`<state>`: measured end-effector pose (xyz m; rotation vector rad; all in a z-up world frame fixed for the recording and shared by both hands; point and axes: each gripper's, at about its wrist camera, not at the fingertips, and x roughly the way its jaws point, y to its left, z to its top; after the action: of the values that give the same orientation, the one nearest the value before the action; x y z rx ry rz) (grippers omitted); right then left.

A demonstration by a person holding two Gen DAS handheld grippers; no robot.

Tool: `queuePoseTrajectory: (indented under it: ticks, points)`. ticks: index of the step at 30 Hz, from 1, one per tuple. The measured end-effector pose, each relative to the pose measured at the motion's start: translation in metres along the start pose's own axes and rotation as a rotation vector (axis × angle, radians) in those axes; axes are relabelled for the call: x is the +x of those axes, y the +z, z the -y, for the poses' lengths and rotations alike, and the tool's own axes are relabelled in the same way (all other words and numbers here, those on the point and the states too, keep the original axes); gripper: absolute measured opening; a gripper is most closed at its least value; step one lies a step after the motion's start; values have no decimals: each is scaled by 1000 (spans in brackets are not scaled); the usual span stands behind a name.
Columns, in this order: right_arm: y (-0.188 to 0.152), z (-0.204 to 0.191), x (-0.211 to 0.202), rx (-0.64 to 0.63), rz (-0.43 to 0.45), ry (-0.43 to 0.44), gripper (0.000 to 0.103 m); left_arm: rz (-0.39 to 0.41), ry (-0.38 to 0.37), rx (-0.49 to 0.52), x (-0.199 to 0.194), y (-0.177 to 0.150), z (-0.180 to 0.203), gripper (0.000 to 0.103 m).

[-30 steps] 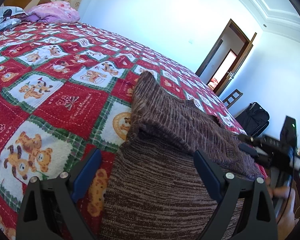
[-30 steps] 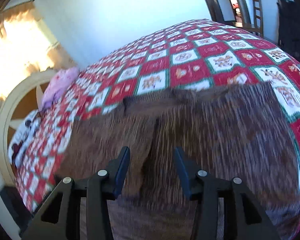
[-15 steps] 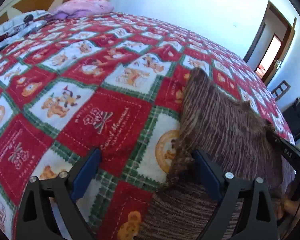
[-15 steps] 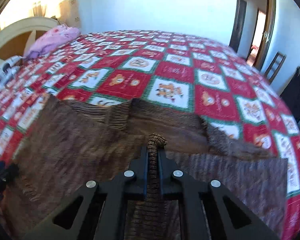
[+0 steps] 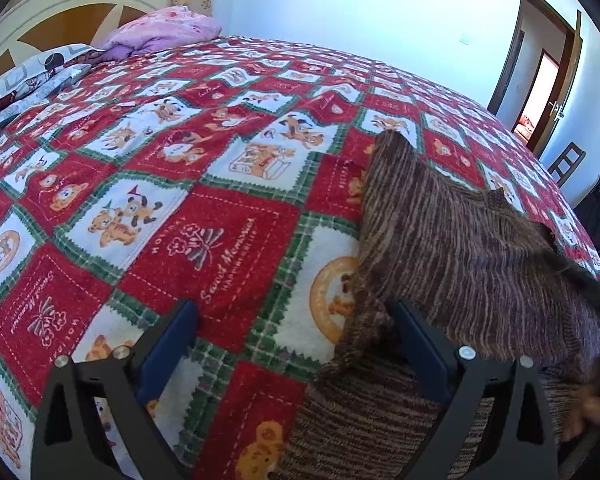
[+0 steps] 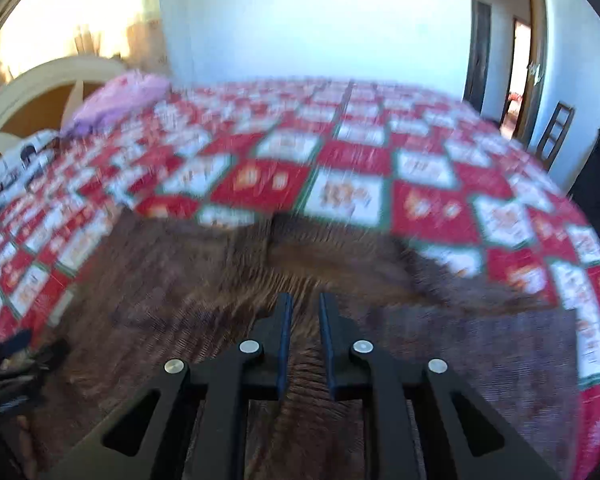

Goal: Fold small clothes
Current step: 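Grasp the hem with the left gripper and fold it up toward the collar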

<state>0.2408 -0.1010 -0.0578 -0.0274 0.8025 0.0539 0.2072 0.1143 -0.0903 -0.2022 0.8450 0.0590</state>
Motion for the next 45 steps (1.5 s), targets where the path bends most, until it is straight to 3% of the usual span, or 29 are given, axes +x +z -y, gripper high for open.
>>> queuePoseTrajectory:
  ticks: [1, 5, 8, 10, 12, 14, 15, 16, 18, 22, 33, 36, 37, 41, 45]
  points:
    - [-1, -2, 14, -9, -45, 2, 16, -4, 1, 5, 1, 1, 2, 102]
    - [9, -3, 15, -4, -30, -17, 18, -7, 6, 15, 1, 0, 4, 103]
    - [4, 1, -5, 37, -24, -28, 18, -5, -8, 7, 0, 0, 1, 103]
    - [-8, -1, -34, 54, 35, 18, 18, -3, -11, 5, 0, -1, 1, 103]
    - [-26, -9, -49, 27, 15, 13, 20, -3, -6, 8, 0, -1, 2, 103]
    - [-49, -11, -43, 36, -87, 16, 26, -3, -6, 9, -1, -1, 1, 103]
    - [-59, -7, -50, 58, -33, 28, 30, -2, -7, 8, -1, -1, 1, 103]
    - [-65, -3, -54, 84, -18, 20, 41, -3, -9, 8, -1, -1, 1, 103]
    - [-66, 5, -54, 141, -19, 36, 43, -6, -15, 8, -1, -1, 1, 103]
    - [-68, 6, -54, 140, 1, 39, 44, -7, -68, 16, -8, -4, -4, 103]
    - [-74, 11, -58, 175, 30, 72, 44, 24, -230, 147, -126, -90, -83, 102]
    - [-74, 7, -65, 177, 4, 21, 44, -22, -281, 151, -140, -106, -99, 93]
    - [-79, 3, -77, 188, 14, -1, 44, -40, -285, 156, -144, -114, -103, 86]
    - [-106, -16, -128, 182, 126, 55, 44, -140, -373, 148, -145, -140, -106, 64]
    - [-132, -43, -172, 93, 195, 43, 44, -172, -384, 247, -153, -160, -88, 61]
